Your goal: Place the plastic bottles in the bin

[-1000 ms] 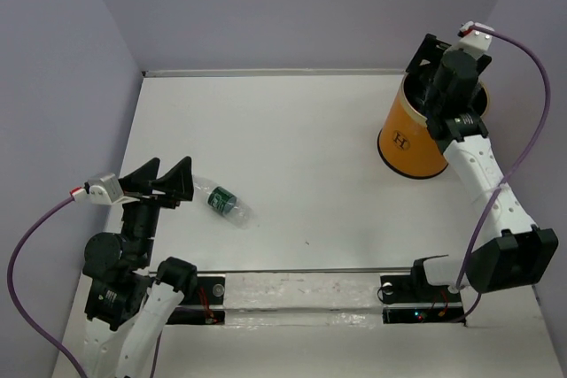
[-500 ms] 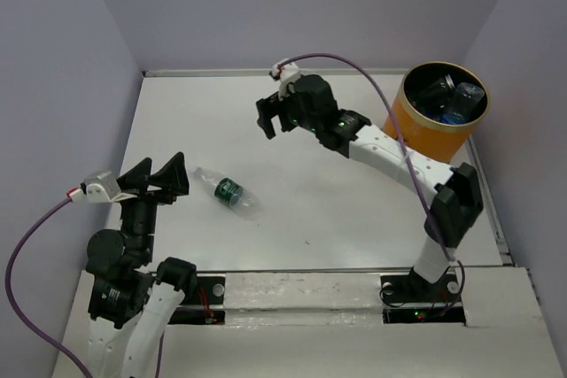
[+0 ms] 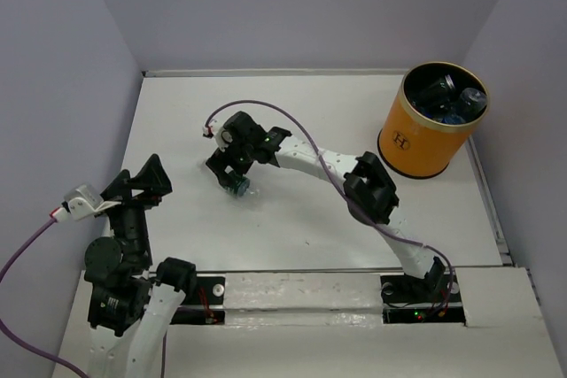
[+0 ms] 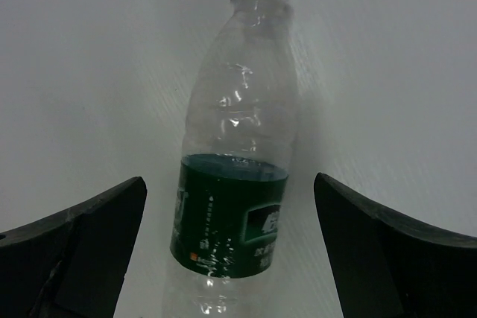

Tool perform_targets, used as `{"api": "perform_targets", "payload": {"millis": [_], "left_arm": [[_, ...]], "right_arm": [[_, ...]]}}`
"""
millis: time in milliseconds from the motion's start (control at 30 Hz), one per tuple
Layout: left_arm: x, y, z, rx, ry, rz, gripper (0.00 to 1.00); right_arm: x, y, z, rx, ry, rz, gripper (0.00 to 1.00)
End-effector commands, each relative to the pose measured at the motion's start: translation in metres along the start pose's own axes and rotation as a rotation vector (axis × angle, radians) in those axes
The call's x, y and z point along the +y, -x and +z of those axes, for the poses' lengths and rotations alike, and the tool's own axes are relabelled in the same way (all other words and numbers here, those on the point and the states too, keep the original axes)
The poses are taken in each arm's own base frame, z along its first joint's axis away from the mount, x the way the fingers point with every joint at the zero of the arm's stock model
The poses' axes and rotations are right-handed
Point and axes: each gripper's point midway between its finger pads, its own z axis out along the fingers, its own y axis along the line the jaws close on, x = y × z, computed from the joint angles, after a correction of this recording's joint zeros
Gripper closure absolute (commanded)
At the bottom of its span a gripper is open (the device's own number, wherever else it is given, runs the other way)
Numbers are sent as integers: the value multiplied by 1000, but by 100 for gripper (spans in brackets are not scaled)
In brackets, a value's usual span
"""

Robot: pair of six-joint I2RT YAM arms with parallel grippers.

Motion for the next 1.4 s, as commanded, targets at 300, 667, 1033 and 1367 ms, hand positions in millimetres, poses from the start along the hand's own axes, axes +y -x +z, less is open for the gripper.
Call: {"api": "perform_targets", "payload": {"millis": [300, 667, 1033, 1367], "left_arm": [[-17, 15, -1, -41, -79, -33, 1], [-38, 7, -6, 1, -198, -47, 1], [-57, 0, -12, 43, -312, -44, 1], [-62, 3, -18, 43, -348, -60, 1]], "right_arm": [[12, 24, 24, -74, -113, 72, 53], [-39, 136, -167, -472, -566, 42, 60], [-238, 62, -493, -766, -1354, 326, 60], [-308, -63, -588, -821, -1661, 584, 60]]}}
